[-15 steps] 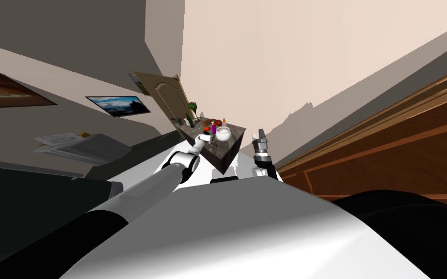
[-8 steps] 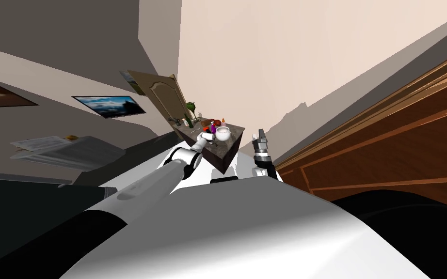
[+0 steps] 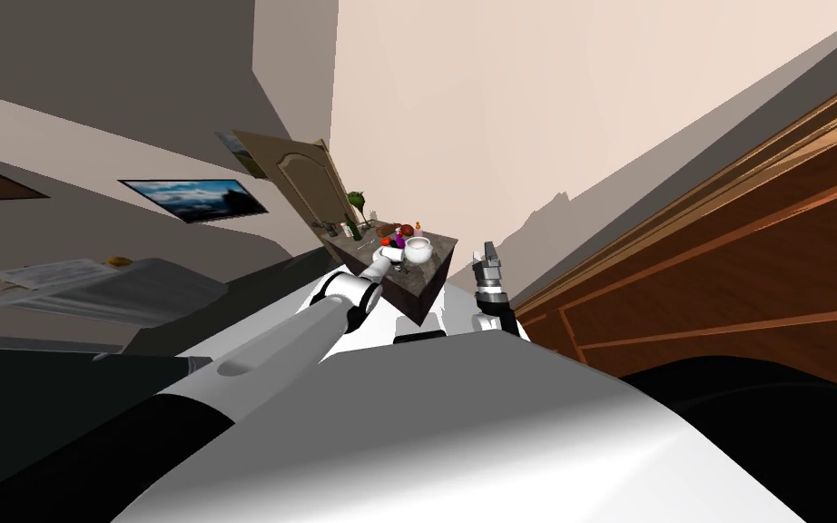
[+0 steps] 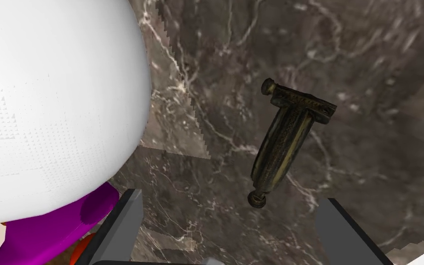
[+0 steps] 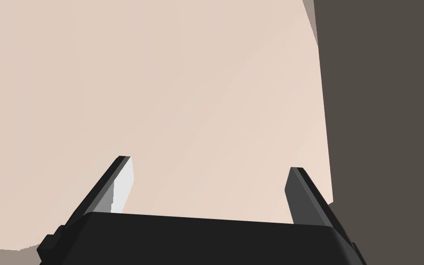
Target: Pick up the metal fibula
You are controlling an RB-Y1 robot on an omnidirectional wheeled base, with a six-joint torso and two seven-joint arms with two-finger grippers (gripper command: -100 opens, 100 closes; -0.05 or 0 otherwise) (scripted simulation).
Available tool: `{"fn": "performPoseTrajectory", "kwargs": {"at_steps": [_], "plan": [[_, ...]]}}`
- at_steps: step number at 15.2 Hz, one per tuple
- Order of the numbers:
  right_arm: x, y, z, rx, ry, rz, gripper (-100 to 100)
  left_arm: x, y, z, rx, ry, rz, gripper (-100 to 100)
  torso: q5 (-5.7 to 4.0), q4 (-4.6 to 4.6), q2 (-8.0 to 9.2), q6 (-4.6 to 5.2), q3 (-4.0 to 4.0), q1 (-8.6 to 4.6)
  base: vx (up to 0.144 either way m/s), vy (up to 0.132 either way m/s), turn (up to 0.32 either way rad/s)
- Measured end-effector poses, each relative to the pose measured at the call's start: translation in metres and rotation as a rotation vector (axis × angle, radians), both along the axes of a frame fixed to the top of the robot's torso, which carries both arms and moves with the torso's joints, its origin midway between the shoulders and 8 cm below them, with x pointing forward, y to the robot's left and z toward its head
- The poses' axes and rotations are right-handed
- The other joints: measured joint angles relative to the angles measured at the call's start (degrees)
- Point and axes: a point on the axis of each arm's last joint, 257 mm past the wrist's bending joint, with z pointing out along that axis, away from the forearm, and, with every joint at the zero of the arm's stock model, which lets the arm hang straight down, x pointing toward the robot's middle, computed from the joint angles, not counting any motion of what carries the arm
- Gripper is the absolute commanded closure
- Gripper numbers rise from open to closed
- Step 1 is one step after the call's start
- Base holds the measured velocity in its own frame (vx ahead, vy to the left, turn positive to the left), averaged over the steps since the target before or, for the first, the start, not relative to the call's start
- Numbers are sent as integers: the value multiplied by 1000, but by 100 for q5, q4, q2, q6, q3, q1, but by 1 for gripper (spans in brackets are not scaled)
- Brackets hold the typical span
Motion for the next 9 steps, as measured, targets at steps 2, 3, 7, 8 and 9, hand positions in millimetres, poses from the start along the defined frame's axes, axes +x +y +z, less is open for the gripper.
{"fn": "performPoseTrajectory", "kwargs": {"at_steps": [2,3,7,8,9], "plan": [[0,0,0,0,0,0,0,-3,-7,-1,1,10,-8,-100,-2,0,0,3,-1,-8,-3,15,-29],[0,0,0,0,0,0,0,-3,-7,-1,1,12,-9,-100,-2,-1,-1,2,-1,-7,10,23,-41],[0,0,0,0,0,0,0,-7,-14,-7,4,10,4,-100,2,-4,-13,2,-8,11,28,63,-74],[0,0,0,0,0,0,0,-7,-16,-8,4,8,7,-100,3,-4,-14,1,-8,15,28,65,-52],[0,0,0,0,0,0,0,-8,-17,-9,3,6,11,-100,3,-4,-14,1,-9,15,32,51,-51]]}}
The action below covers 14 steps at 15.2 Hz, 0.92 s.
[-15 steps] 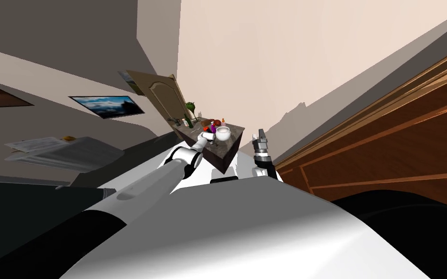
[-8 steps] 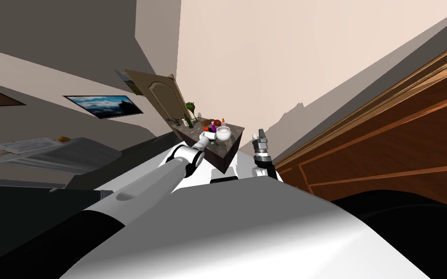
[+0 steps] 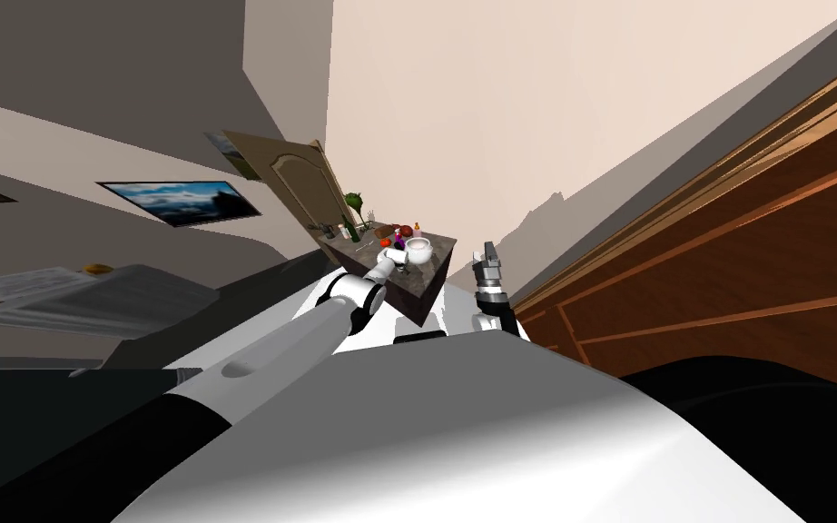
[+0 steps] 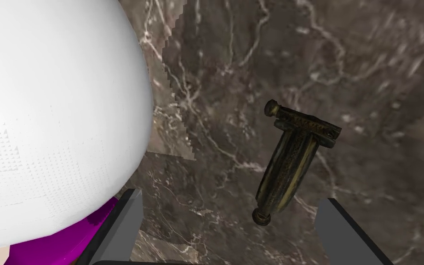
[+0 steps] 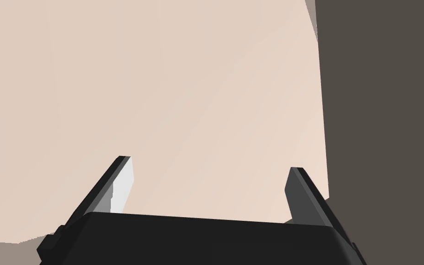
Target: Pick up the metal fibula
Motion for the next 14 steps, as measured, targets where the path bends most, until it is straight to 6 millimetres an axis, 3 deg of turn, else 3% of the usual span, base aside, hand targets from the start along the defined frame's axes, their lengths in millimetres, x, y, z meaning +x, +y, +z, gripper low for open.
{"fn": "performPoseTrajectory", "kwargs": {"at_steps": [3,4,9,14], "plan": [[0,0,0,0,0,0,0,-3,-5,-4,1,-3,12,-100,-2,0,-2,1,-1,-6,28,44,-50],[0,0,0,0,0,0,0,-3,-6,-5,0,-3,14,100,-2,0,0,0,0,-10,6,13,-2],[0,0,0,0,0,0,0,-3,-5,-5,-2,-3,16,100,-8,1,6,3,3,-29,-3,-4,12],[0,0,0,0,0,0,0,1,3,2,-1,3,-2,100,-14,5,22,4,13,-59,-33,-71,77]]}}
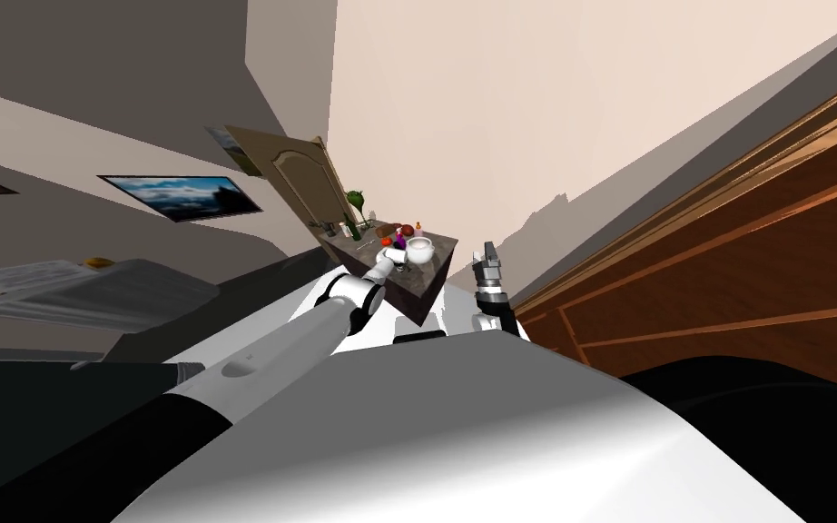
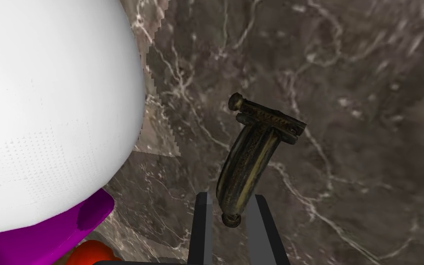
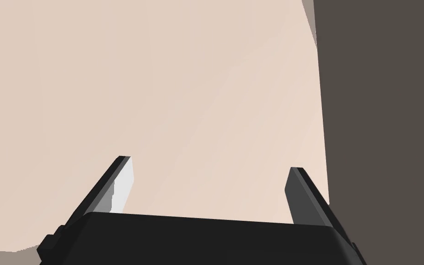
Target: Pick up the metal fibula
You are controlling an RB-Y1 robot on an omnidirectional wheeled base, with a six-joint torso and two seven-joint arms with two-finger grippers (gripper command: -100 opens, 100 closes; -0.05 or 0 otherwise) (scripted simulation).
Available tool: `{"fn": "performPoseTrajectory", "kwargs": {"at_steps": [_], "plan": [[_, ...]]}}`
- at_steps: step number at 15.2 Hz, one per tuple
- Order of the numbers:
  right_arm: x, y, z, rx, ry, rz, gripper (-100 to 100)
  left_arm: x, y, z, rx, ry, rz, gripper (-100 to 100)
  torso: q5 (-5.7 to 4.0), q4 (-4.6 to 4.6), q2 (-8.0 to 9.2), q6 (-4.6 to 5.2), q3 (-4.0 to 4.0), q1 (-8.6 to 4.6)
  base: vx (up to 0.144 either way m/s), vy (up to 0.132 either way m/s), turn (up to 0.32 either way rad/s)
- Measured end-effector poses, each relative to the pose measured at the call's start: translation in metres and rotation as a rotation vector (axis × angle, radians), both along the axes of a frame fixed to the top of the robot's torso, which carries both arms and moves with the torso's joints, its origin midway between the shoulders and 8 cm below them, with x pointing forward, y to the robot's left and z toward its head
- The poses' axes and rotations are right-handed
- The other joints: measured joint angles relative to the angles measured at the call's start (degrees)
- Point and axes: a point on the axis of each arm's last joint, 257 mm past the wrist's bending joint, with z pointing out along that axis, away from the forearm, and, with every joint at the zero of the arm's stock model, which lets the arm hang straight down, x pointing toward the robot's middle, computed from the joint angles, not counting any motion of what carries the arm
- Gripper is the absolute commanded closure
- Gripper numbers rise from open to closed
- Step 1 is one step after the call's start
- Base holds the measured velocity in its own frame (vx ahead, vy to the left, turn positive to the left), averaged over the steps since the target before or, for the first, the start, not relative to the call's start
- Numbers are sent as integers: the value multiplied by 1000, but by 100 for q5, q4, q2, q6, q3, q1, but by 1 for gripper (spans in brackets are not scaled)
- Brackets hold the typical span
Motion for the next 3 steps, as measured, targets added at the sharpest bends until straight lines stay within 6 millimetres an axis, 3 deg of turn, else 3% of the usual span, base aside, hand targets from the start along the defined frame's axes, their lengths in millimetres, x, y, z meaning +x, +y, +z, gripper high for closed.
{"fn": "performPoseTrajectory", "kwargs": {"at_steps": [3], "plan": [[0,0,0,0,0,0,0,3,4,4,-2,3,-11,100,0,1,3,-1,2,3,-30,-50,48]]}}
